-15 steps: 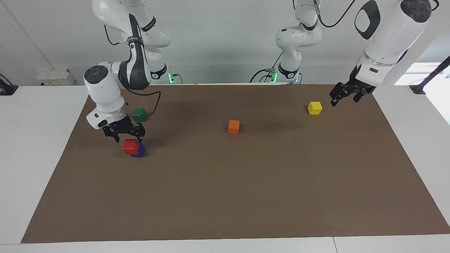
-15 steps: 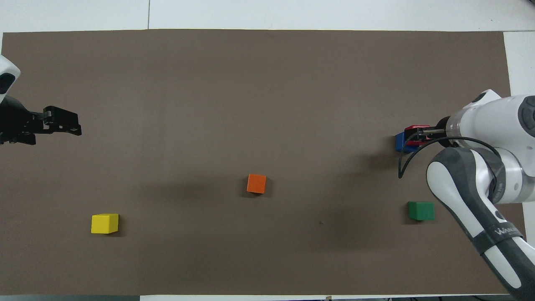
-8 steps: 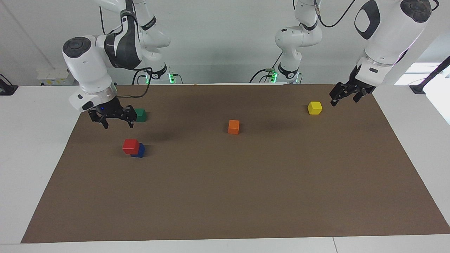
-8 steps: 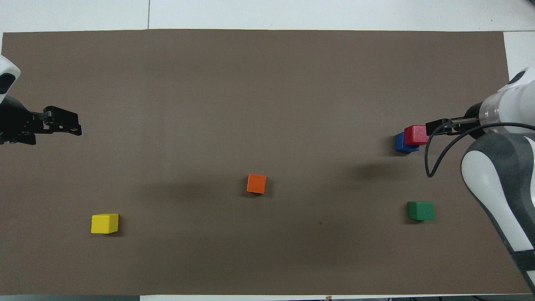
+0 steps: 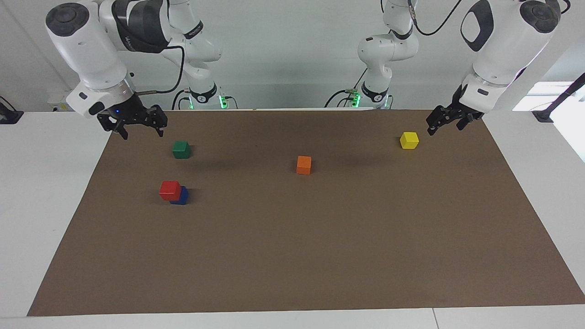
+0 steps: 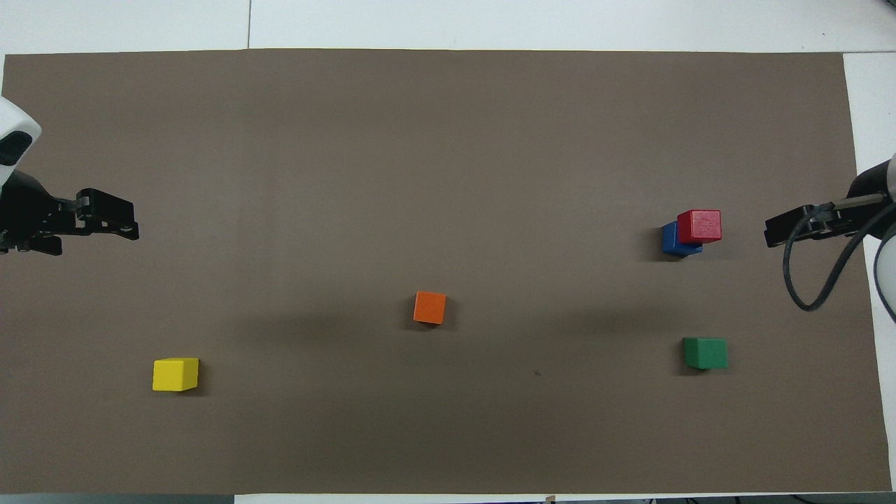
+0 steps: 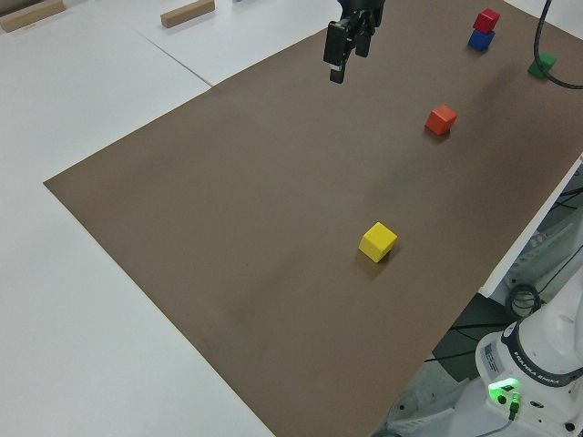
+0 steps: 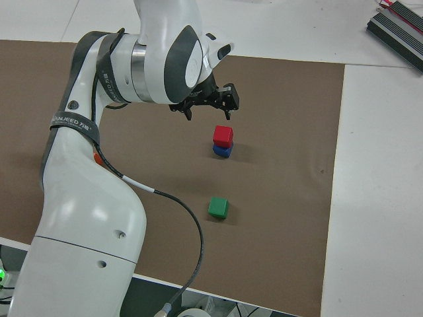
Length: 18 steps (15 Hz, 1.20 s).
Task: Transfer red block to right arm and stack on blue block
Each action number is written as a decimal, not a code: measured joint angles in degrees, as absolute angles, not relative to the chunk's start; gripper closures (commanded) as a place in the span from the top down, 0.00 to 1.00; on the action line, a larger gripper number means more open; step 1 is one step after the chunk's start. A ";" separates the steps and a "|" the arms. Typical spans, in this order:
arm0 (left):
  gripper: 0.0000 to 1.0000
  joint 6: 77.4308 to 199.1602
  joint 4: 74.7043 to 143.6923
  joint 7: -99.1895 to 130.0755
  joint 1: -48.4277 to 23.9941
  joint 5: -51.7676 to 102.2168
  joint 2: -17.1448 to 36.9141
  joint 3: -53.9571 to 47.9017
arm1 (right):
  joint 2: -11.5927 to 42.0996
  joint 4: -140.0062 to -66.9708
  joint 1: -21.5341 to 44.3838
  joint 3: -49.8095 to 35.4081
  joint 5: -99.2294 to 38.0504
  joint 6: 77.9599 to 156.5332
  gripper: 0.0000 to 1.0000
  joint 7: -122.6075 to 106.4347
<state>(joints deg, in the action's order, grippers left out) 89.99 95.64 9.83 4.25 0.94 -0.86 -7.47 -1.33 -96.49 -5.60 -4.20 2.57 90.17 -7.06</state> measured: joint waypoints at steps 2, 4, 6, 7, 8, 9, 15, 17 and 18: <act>1.00 89.74 95.63 9.83 4.25 0.96 -0.90 -7.47 | -1.30 -94.06 -5.38 -2.88 2.57 87.69 1.00 -8.24; 1.00 89.67 95.60 9.83 4.24 0.97 -0.91 -7.47 | -1.11 -92.21 -3.14 0.02 2.48 86.74 1.00 -8.72; 1.00 89.67 95.55 9.83 4.24 0.98 -0.91 -7.47 | -0.60 -91.44 0.31 3.53 2.42 86.74 1.00 -8.72; 1.00 89.67 95.53 9.83 4.24 0.98 -0.91 -7.47 | -0.28 -91.36 1.23 4.37 2.42 86.77 1.00 -8.72; 1.00 89.67 95.45 9.83 4.24 0.99 -0.91 -7.46 | 0.04 -91.35 1.73 4.79 2.42 86.81 1.00 -8.72; 1.00 89.69 95.26 9.83 4.24 0.99 -0.92 -7.47 | 0.31 -91.32 2.01 5.04 2.42 86.84 1.00 -8.72; 1.00 89.70 94.70 9.83 4.23 1.00 -0.94 -7.47 | 0.64 -89.49 2.03 5.39 2.40 86.40 1.00 -8.58; 1.00 89.70 94.70 9.83 4.23 1.00 -0.94 -7.46 | 0.64 -89.03 2.03 5.39 2.39 86.12 1.00 -8.56; 1.00 89.70 94.70 9.83 4.23 1.00 -0.94 -7.46 | 0.64 -88.97 2.03 5.39 2.39 86.04 1.00 -8.55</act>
